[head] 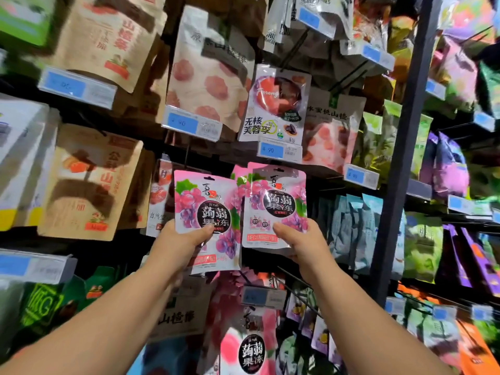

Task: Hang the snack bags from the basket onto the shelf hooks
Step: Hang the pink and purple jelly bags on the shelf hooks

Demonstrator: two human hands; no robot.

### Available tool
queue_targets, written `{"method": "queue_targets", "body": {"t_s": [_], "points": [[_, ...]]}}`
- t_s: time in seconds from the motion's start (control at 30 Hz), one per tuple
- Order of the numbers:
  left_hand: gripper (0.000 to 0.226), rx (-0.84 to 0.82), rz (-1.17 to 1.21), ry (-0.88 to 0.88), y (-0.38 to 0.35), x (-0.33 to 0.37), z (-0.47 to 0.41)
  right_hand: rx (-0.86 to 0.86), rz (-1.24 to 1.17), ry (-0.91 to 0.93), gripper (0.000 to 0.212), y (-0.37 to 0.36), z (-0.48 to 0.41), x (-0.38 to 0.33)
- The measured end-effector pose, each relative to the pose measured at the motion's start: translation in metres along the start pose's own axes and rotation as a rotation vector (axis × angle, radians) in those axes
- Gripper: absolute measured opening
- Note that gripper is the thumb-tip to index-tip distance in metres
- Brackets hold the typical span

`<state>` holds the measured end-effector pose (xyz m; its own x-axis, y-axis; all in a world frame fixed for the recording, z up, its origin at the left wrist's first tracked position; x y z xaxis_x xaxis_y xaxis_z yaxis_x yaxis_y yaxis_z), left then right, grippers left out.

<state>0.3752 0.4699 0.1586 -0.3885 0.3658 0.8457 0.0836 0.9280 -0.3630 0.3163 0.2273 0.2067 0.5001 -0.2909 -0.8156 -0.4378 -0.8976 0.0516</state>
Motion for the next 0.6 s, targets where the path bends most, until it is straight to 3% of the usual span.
{"method": "queue_targets", "body": {"t_s": [0.13,0.23,0.3,0.43,0.6], "points": [[0.015,0.006,0.034,0.017,0.008,0.001,0.002,-0.012,-0.011,0.004,0.013,-0.007,-0.003,-0.001],[0.019,0.026,0.054,0.011,0.015,0.002,0.002,-0.008,-0.038,-0.026,0.029,-0.012,-0.007,0.002],[0.027,0.028,0.063,0.021,0.020,0.002,-0.002,-0.027,-0.058,-0.062,0.036,-0.015,-0.009,0.005],[0.057,0.019,0.043,0.050,0.027,0.001,-0.008,-0.012,-0.044,-0.148,0.026,-0.019,-0.016,0.013],[0.087,0.026,0.025,0.024,0.028,0.010,-0.006,0.103,0.073,-0.179,0.067,-0.017,-0.027,0.029]]}}
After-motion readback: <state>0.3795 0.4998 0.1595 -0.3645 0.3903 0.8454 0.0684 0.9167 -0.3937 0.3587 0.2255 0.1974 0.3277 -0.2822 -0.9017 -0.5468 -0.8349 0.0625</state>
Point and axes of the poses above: each hand's wrist, its own z-axis away from the middle knuckle, its own y-axis out of the back of the hand, x = y × z, the point moved 6 cm from there along -z, towards the middle knuckle, and after that the axes turned 6 degrees about x, right-handed, at the moved point
